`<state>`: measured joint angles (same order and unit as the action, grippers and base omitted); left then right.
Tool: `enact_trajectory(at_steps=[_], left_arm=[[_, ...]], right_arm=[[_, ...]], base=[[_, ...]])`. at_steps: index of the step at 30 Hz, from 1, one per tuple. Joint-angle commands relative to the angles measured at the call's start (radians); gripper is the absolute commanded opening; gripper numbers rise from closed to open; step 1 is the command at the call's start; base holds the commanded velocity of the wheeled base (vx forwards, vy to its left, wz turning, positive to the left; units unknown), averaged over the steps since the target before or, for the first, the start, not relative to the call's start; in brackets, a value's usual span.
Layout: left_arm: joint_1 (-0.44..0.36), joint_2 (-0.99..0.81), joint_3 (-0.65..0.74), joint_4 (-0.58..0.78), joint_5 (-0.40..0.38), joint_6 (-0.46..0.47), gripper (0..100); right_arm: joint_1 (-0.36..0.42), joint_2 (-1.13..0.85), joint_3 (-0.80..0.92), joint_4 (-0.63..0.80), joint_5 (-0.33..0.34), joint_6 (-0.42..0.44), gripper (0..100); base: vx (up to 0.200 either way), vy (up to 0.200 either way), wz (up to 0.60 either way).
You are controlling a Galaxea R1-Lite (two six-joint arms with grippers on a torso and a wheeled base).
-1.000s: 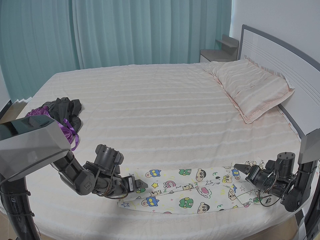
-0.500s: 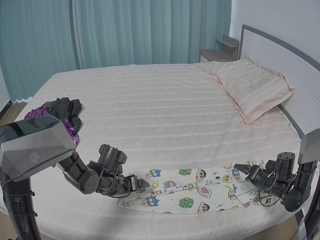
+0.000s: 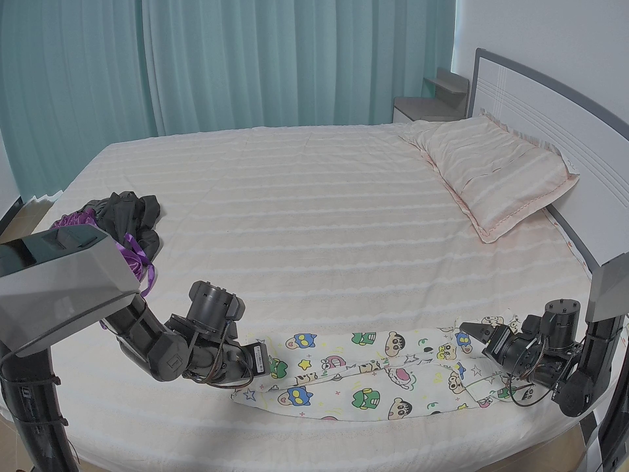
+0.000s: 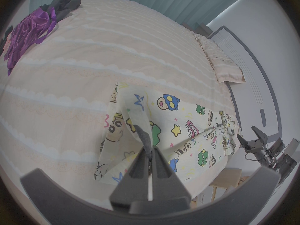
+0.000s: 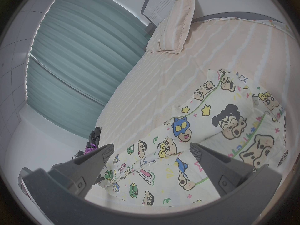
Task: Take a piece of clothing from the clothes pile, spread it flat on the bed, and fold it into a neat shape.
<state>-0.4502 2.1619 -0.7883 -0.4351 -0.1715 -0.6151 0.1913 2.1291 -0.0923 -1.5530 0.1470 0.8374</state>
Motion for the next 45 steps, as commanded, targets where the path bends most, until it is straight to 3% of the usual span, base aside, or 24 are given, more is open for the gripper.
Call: enact_trajectory(at_steps=[1,16,17,25,30,35,39,45], left_arm=[[0.002,-0.022,-0.009,-0.001,0.001,0.000,0],[0.007,-0.034,-0.009,0.091,0.000,0.015,0],[0.007,-0.034,-0.009,0.091,0.000,0.017,100],[0.016,-0.080,0.001,0.099,0.004,-0.014,100],[-0.022,-0.189,0.003,0.148,0.004,-0.204,100],[-0.090,-0.203,0.008,0.162,0.021,-0.316,100],[-0.200,-0.189,0.014,0.159,0.093,-0.463,100],[-0.283,-0.097,0.015,0.087,0.245,-0.546,100]], right_arm=[[-0.003,-0.003,0.000,-0.013,0.000,0.000,100],[-0.003,-0.002,0.000,-0.015,0.000,0.000,100],[-0.003,-0.002,0.002,-0.015,0.000,0.000,100],[-0.003,-0.002,0.002,-0.015,-0.001,0.000,100],[-0.006,-0.003,0.000,-0.015,0.000,0.000,100],[-0.004,-0.006,0.000,-0.015,-0.001,0.000,100],[-0.003,-0.012,0.002,-0.013,-0.012,0.000,100],[0.002,-0.012,0.005,-0.015,-0.012,0.000,100]], base=[[0.000,0.000,0.00],[0.000,0.000,0.00],[0.000,0.000,0.00],[0.000,0.000,0.00],[0.000,0.000,0.00],[0.000,0.000,0.00],[0.000,0.000,0.00],[0.000,0.000,0.00]])
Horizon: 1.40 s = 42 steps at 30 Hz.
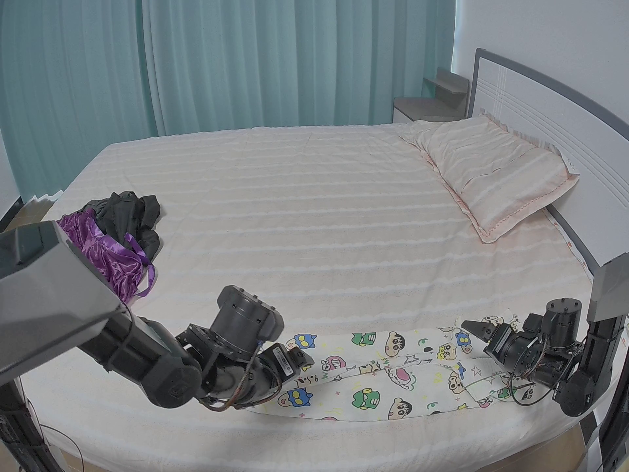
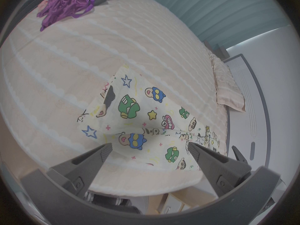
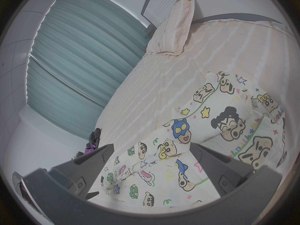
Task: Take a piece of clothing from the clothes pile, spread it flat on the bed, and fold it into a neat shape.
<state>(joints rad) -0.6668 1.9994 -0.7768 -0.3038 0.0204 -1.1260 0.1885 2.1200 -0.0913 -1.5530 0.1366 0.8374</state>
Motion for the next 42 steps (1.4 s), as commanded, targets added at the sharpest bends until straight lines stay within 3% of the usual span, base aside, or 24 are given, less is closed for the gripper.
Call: enact_trajectory(at_steps=[1,6,11,21,30,31,42], left_arm=[[-0.080,0.093,0.005,-0.075,0.076,-0.038,100],[-0.105,0.164,-0.002,-0.107,0.141,-0.052,100],[-0.120,0.191,-0.016,-0.110,0.158,-0.097,100],[-0.116,0.271,-0.042,-0.213,0.274,-0.094,100],[-0.114,0.295,-0.055,-0.230,0.319,-0.094,100],[-0.114,0.295,-0.055,-0.230,0.320,-0.094,0],[-0.062,0.285,-0.058,-0.228,0.340,-0.089,0]], right_arm=[[0.005,-0.003,0.005,-0.013,-0.002,0.000,100],[0.005,-0.005,0.005,-0.015,-0.003,0.000,100],[0.005,-0.009,0.005,-0.015,-0.003,0.000,100],[0.005,-0.008,0.005,-0.015,-0.003,0.000,100],[0.005,-0.008,0.005,-0.015,-0.002,0.000,100],[0.005,-0.008,0.005,-0.015,-0.002,0.000,100],[0.002,-0.023,0.004,-0.015,-0.012,-0.001,100]], base=[[0.000,0.000,0.00],[0.000,0.000,0.00],[0.000,0.000,0.00],[0.000,0.000,0.00],[0.000,0.000,0.00],[0.000,0.000,0.00],[0.000,0.000,0.00]])
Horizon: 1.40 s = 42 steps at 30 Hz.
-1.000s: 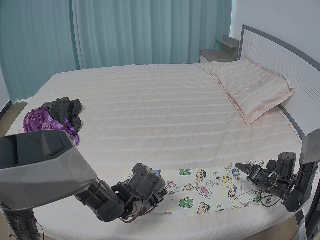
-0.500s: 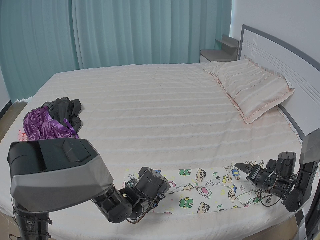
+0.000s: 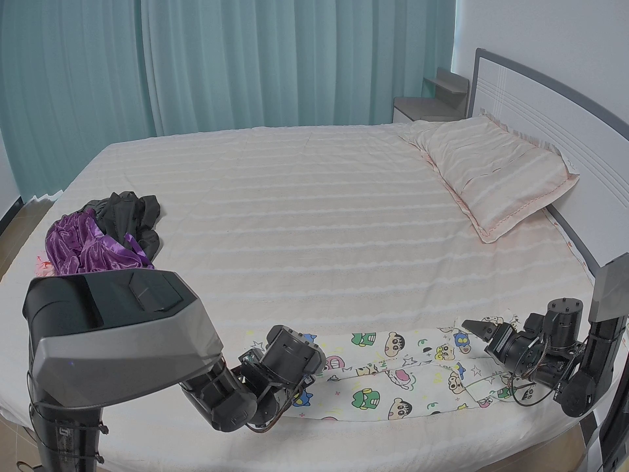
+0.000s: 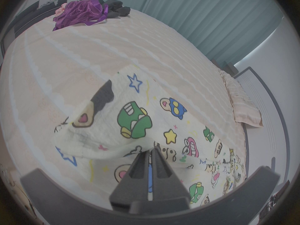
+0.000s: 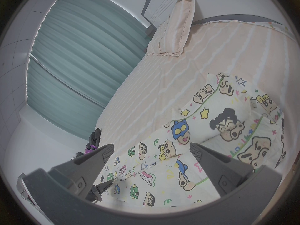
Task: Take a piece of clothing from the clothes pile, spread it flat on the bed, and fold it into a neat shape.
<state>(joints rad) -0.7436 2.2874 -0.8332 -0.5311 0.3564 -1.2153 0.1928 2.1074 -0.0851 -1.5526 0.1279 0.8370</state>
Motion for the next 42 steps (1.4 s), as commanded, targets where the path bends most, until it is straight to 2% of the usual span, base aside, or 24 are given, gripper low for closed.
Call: enact_trajectory(at_steps=[1,5,6,9,12,16,23,34,39,42], left_arm=[[0.017,-0.003,-0.001,-0.003,0.004,0.002,0],[0.027,-0.005,-0.014,-0.003,0.006,0.007,0],[0.027,-0.005,-0.015,-0.003,0.006,0.007,0],[0.029,-0.008,-0.020,-0.006,0.018,0.039,0],[0.030,-0.013,-0.021,-0.027,0.024,0.060,0],[0.030,-0.016,-0.023,-0.032,0.024,0.060,0],[0.041,-0.025,-0.034,-0.030,0.024,0.062,0],[0.044,-0.023,-0.035,-0.030,0.024,0.062,0],[0.046,-0.025,-0.035,-0.030,0.024,0.062,0],[0.046,-0.025,-0.035,-0.030,0.024,0.062,0]], right_arm=[[-0.004,-0.018,-0.007,-0.014,-0.008,-0.004,100],[0.004,-0.083,-0.076,0.019,-0.100,-0.038,100],[0.004,-0.086,-0.077,0.023,-0.103,-0.038,100],[0.008,-0.142,-0.099,0.190,-0.136,-0.032,100],[-0.024,-0.141,-0.084,0.229,-0.152,-0.010,100],[-0.026,-0.124,-0.056,0.230,-0.166,0.014,100],[-0.016,0.026,-0.030,0.216,-0.220,0.131,100],[-0.026,0.121,-0.047,0.187,-0.261,0.140,100],[-0.078,0.151,-0.105,0.149,-0.312,0.131,100],[-0.102,0.169,-0.131,0.149,-0.317,0.117,100]], base=[[0.000,0.000,0.00],[0.000,0.000,0.00],[0.000,0.000,0.00],[0.000,0.000,0.00],[0.000,0.000,0.00],[0.000,0.000,0.00],[0.000,0.000,0.00],[0.000,0.000,0.00],[0.000,0.000,0.00],[0.000,0.000,0.00]])
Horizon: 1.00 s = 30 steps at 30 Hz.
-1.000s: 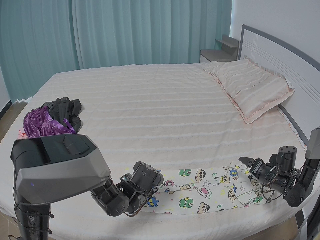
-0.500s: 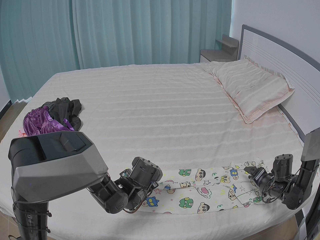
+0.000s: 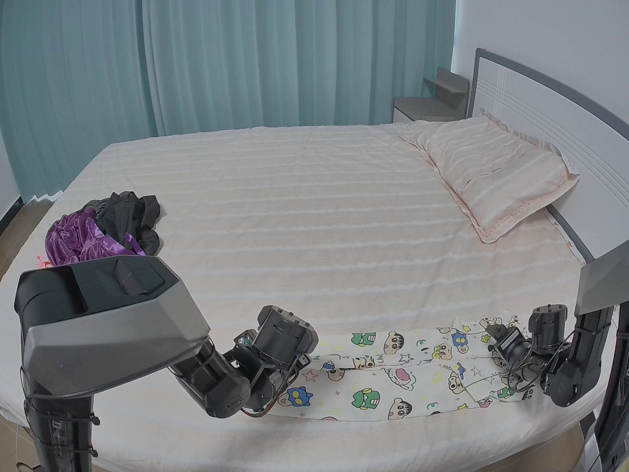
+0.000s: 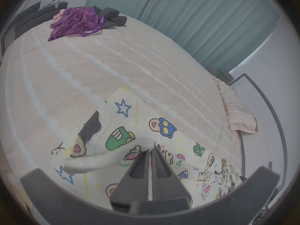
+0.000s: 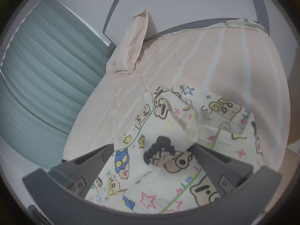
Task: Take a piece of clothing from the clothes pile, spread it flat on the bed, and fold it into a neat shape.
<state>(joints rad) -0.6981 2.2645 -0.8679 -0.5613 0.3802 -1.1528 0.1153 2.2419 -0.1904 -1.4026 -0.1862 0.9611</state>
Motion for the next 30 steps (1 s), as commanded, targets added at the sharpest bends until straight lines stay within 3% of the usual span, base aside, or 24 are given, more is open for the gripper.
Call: enact_trajectory(at_steps=[1,8,9,21,30], left_arm=[[0.000,-0.002,0.000,0.000,0.000,-0.001,0],[0.000,-0.002,0.000,0.000,0.000,0.002,0],[0.002,-0.002,0.000,0.000,-0.001,0.007,0],[0.035,-0.028,-0.002,0.000,0.000,0.100,0],[0.091,-0.034,-0.091,0.009,0.000,0.220,0]], right_arm=[[-0.028,0.045,-0.034,-0.001,-0.003,-0.015,100],[-0.028,0.110,-0.080,-0.004,-0.036,-0.024,100],[-0.028,0.114,-0.087,-0.004,-0.044,-0.025,0],[-0.052,0.107,-0.098,-0.053,-0.072,-0.085,0],[-0.080,0.041,-0.103,-0.059,-0.062,-0.117,0]], base=[[0.000,0.000,0.00],[0.000,0.000,0.00],[0.000,0.000,0.00],[0.000,0.000,0.00],[0.000,0.000,0.00]])
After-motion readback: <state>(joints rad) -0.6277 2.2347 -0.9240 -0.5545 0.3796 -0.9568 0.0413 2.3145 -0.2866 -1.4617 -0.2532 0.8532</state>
